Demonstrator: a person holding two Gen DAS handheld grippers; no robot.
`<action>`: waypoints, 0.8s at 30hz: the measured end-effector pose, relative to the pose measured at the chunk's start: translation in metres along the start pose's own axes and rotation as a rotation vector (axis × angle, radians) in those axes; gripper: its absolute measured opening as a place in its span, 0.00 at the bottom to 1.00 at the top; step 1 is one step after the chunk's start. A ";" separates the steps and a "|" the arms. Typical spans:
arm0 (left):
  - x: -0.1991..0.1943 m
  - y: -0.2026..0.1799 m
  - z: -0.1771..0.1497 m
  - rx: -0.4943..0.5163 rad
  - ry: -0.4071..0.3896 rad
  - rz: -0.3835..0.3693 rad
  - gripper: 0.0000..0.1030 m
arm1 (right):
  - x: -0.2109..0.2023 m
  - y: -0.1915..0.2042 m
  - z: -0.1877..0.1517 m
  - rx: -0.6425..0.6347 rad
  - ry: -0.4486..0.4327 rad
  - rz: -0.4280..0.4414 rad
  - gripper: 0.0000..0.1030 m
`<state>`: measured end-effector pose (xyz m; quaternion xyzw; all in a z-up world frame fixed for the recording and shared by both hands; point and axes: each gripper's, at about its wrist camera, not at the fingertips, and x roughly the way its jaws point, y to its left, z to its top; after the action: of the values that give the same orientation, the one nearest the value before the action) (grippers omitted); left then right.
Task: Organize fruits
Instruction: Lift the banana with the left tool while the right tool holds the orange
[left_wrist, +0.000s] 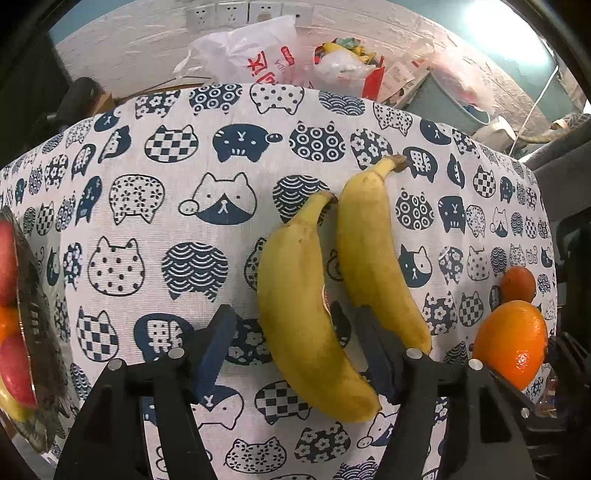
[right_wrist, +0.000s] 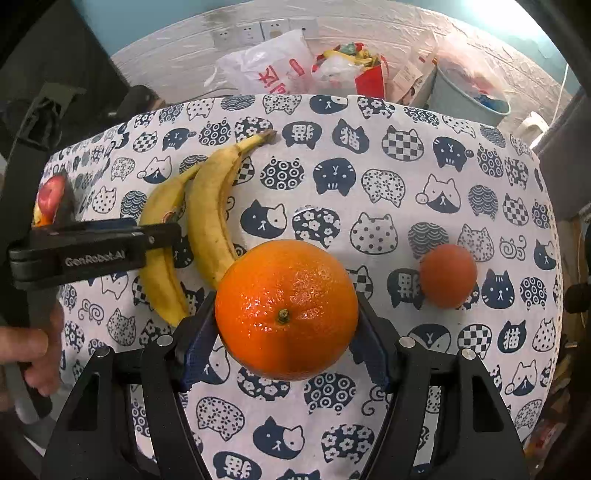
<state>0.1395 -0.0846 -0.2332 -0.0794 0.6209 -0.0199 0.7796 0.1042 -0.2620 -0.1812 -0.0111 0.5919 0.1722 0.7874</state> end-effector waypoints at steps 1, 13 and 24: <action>0.002 0.000 0.000 0.000 0.002 -0.004 0.67 | 0.000 0.001 0.000 -0.002 -0.001 0.002 0.67; 0.003 0.001 -0.004 0.028 -0.017 -0.025 0.39 | 0.000 0.002 0.002 -0.008 -0.006 0.002 0.67; -0.026 0.008 -0.013 0.074 -0.057 0.006 0.35 | -0.008 0.012 0.006 -0.025 -0.036 0.011 0.67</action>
<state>0.1200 -0.0741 -0.2119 -0.0494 0.5975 -0.0384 0.7994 0.1043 -0.2515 -0.1701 -0.0147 0.5755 0.1841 0.7967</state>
